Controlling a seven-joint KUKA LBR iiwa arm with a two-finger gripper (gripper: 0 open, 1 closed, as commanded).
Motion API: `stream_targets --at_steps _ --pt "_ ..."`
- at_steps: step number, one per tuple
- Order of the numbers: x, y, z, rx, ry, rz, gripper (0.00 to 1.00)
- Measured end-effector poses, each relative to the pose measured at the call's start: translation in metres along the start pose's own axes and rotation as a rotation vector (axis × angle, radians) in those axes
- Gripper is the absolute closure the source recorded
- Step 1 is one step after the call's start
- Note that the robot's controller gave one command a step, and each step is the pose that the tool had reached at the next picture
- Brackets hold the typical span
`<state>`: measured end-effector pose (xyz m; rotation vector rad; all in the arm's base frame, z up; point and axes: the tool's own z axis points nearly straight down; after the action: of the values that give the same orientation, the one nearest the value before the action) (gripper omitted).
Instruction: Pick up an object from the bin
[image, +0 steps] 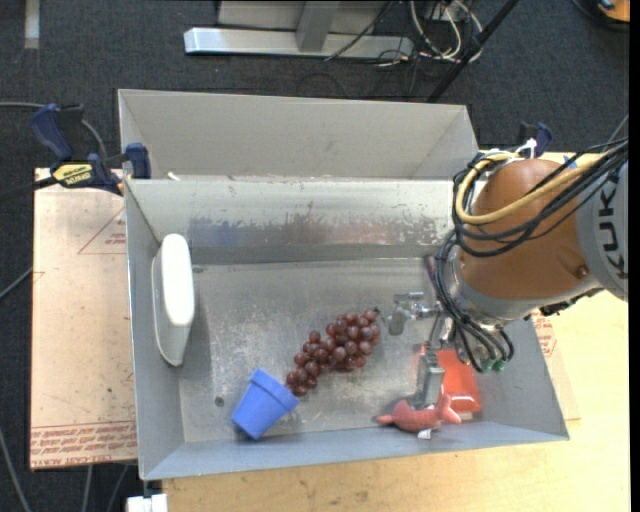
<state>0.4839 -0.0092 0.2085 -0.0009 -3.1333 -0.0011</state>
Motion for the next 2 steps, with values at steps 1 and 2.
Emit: stream_targets --at_steps 1,2 --pt "-0.002 0.0 -0.004 0.0 -0.009 0.0 0.0" --pt "-0.023 0.02 0.034 0.001 -0.013 -0.064 0.0"
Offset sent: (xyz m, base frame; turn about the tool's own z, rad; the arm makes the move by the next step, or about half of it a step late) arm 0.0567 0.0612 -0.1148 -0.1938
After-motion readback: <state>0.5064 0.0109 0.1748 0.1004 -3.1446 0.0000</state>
